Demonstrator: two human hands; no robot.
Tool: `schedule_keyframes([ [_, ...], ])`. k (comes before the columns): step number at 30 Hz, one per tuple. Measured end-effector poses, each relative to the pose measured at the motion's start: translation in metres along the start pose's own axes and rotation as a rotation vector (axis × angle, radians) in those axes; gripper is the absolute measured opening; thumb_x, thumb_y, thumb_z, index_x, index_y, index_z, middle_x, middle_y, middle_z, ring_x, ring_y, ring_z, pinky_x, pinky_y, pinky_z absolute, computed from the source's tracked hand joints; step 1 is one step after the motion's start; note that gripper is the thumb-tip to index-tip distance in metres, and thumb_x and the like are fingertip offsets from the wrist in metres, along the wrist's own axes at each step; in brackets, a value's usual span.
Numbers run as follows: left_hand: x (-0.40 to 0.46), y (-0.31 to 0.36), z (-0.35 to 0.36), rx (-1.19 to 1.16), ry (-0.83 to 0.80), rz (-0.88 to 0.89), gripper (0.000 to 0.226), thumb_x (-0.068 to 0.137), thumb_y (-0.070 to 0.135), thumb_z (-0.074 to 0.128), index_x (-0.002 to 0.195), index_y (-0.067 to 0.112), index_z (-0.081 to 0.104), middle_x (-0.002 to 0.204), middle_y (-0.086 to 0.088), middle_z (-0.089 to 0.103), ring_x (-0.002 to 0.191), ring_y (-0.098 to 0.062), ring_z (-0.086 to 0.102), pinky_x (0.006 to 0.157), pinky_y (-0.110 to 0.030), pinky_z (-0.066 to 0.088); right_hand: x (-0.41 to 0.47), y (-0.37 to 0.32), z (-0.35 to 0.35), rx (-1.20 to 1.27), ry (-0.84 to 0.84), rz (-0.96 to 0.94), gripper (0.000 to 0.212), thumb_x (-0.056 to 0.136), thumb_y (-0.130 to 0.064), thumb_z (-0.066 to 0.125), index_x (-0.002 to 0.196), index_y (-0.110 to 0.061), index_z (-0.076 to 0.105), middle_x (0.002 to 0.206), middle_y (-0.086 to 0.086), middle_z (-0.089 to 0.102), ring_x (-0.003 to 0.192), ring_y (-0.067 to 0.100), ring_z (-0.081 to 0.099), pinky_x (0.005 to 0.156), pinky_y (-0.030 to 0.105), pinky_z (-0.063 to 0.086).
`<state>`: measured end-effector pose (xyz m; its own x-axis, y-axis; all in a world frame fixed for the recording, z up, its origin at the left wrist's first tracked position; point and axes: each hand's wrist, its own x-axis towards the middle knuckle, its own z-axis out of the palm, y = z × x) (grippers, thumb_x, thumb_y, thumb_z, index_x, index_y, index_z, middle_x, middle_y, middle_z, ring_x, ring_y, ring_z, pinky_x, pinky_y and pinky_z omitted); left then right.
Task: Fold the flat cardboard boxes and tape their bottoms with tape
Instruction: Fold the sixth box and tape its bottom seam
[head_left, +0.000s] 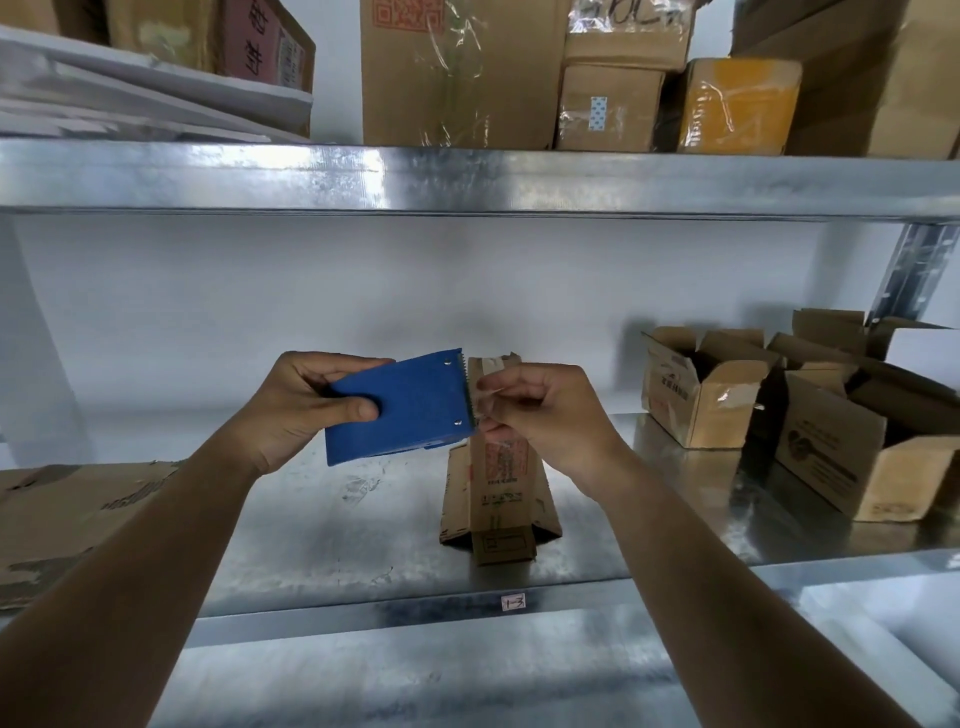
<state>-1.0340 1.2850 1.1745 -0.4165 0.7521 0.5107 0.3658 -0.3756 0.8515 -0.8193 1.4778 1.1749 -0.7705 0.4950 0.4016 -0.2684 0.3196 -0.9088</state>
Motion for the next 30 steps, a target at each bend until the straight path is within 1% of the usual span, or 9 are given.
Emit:
schedule_keyframes([
  [3,0.004,0.011,0.013,0.093,-0.015,0.054,0.041,0.069,0.018,0.088,0.108,0.029,0.082,0.115,-0.003,0.078,0.107,-0.021,0.074,0.088,-0.03,0.061,0.001,0.003,0.003,-0.082,0.117,0.043,0.019,0.091,0.006,0.073,0.102,-0.009,0.076,0.09,0.007,0.079,0.076,0.024,0.079,0.075,0.043,0.066],
  [5,0.008,0.015,0.018,0.149,-0.032,0.099,0.043,0.073,0.009,0.082,0.113,0.025,0.08,0.116,0.0,0.078,0.107,-0.019,0.074,0.087,-0.027,0.061,0.002,0.003,0.003,-0.137,0.191,0.052,0.017,0.092,0.007,0.071,0.099,-0.007,0.077,0.09,0.007,0.079,0.074,0.023,0.078,0.075,0.043,0.066],
  [9,0.015,0.021,0.019,0.236,-0.107,0.132,0.047,0.075,0.01,0.081,0.121,0.016,0.073,0.118,0.004,0.077,0.108,-0.019,0.074,0.087,-0.029,0.062,0.002,0.004,0.0,-0.269,0.295,0.021,0.02,0.092,0.006,0.071,0.088,-0.012,0.077,0.079,0.001,0.078,0.069,0.017,0.077,0.074,0.037,0.066],
  [11,0.016,0.02,0.015,0.268,-0.117,0.136,0.048,0.076,0.011,0.081,0.123,0.016,0.073,0.118,0.004,0.077,0.108,-0.018,0.074,0.088,-0.03,0.062,0.003,0.008,-0.005,-0.347,0.355,-0.003,0.027,0.092,0.005,0.071,0.081,-0.019,0.076,0.076,-0.003,0.077,0.072,0.015,0.076,0.076,0.036,0.066],
  [13,0.014,0.018,0.011,0.251,-0.099,0.133,0.048,0.076,0.011,0.081,0.122,0.018,0.073,0.119,0.005,0.077,0.109,-0.018,0.073,0.088,-0.028,0.061,0.002,0.009,-0.011,-0.349,0.388,-0.002,0.026,0.091,0.004,0.072,0.08,-0.019,0.077,0.074,-0.003,0.076,0.071,0.013,0.075,0.075,0.037,0.066],
  [19,0.01,0.018,0.005,0.274,-0.101,0.138,0.048,0.077,0.01,0.081,0.123,0.016,0.073,0.117,0.003,0.077,0.107,-0.019,0.074,0.088,-0.029,0.061,-0.003,0.009,-0.027,-0.379,0.446,0.016,0.024,0.092,0.006,0.07,0.08,-0.014,0.075,0.071,-0.002,0.075,0.062,0.016,0.074,0.068,0.036,0.065],
  [22,0.007,0.023,-0.006,0.303,-0.089,0.154,0.046,0.077,0.007,0.08,0.122,0.016,0.073,0.115,0.004,0.078,0.104,-0.017,0.075,0.086,-0.026,0.061,-0.006,0.01,-0.041,-0.385,0.476,0.043,0.02,0.092,0.005,0.069,0.084,-0.012,0.076,0.074,-0.001,0.076,0.063,0.018,0.074,0.068,0.035,0.065],
  [26,0.005,0.021,-0.016,0.299,-0.064,0.128,0.046,0.077,0.004,0.079,0.121,0.016,0.074,0.113,0.004,0.079,0.103,-0.018,0.075,0.085,-0.026,0.061,-0.005,0.013,-0.044,-0.372,0.429,0.065,0.016,0.092,0.006,0.069,0.088,-0.008,0.076,0.075,0.0,0.077,0.066,0.02,0.075,0.068,0.031,0.065],
  [30,0.004,0.016,-0.02,0.337,-0.064,0.104,0.045,0.075,0.009,0.082,0.118,0.016,0.076,0.11,0.003,0.079,0.101,-0.019,0.076,0.085,-0.029,0.063,-0.001,0.019,-0.045,-0.29,0.358,0.13,0.011,0.09,0.004,0.074,0.097,-0.004,0.074,0.078,0.008,0.077,0.067,0.022,0.076,0.063,0.024,0.062],
])
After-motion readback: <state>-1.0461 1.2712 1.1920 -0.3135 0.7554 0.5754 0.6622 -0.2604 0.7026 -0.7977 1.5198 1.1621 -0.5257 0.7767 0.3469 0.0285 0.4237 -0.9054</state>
